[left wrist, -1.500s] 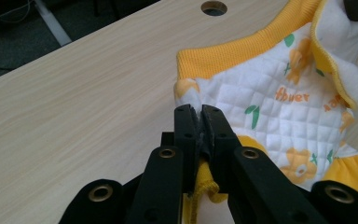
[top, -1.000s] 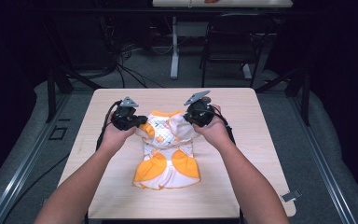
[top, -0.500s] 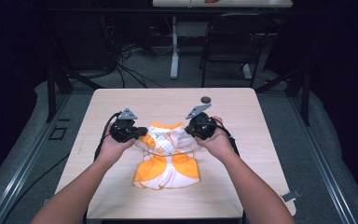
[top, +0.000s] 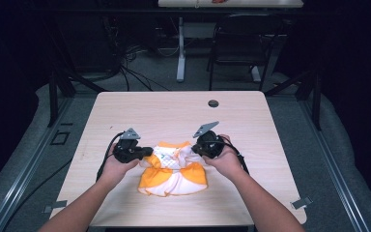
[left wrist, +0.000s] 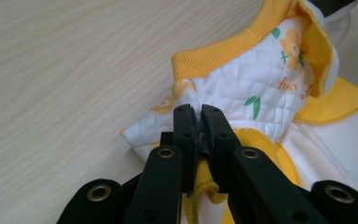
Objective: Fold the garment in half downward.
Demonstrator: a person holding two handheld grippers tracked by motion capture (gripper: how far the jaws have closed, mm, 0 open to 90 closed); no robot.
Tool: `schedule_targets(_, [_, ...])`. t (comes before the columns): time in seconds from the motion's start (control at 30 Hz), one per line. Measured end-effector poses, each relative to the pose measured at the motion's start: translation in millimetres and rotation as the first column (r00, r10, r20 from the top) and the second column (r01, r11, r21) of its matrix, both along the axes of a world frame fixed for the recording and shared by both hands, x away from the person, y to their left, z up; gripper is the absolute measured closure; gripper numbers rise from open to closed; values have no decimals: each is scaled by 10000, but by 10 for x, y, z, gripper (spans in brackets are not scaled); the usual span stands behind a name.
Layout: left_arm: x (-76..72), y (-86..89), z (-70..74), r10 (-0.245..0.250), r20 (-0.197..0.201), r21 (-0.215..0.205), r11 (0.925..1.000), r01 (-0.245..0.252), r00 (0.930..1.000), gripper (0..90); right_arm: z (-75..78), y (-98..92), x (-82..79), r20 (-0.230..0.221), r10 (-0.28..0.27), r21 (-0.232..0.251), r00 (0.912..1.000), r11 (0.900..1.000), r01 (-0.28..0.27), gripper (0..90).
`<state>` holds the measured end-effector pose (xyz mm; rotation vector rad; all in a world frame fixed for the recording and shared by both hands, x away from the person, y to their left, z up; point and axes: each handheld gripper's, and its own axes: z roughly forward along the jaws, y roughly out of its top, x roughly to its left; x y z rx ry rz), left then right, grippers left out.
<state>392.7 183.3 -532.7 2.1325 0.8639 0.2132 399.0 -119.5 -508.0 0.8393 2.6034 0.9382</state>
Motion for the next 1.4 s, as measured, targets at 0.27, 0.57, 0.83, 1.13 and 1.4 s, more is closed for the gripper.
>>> schedule_targets(0.27, [-112,-23,-99,-127,-298,10,9999,127,9995,837,-151,-53,-93,-529,-186,380,9984,9991,207,850])
schedule_targets(0.57, [-93,2,94,129,-202,-301,9995,-135,9997,733,31,-89,-155,-372,-340,1018,9987,9941,376,725])
schedule_targets(0.83, [85,-22,151,753,-246,65,9971,-752,9969,829,113,-70,-3,-277,-742,1020,9969,9918,766,845])
schedule_targets(1.13, [212,-85,13,997,-922,181,9950,-984,9907,900,-90,57,129,-758,-873,592,9933,9940,919,900])
schedule_targets(1.4, [49,-142,103,279,-893,-94,9995,-288,9956,900,1,78,-1,-768,-208,699,9968,9972,262,900])
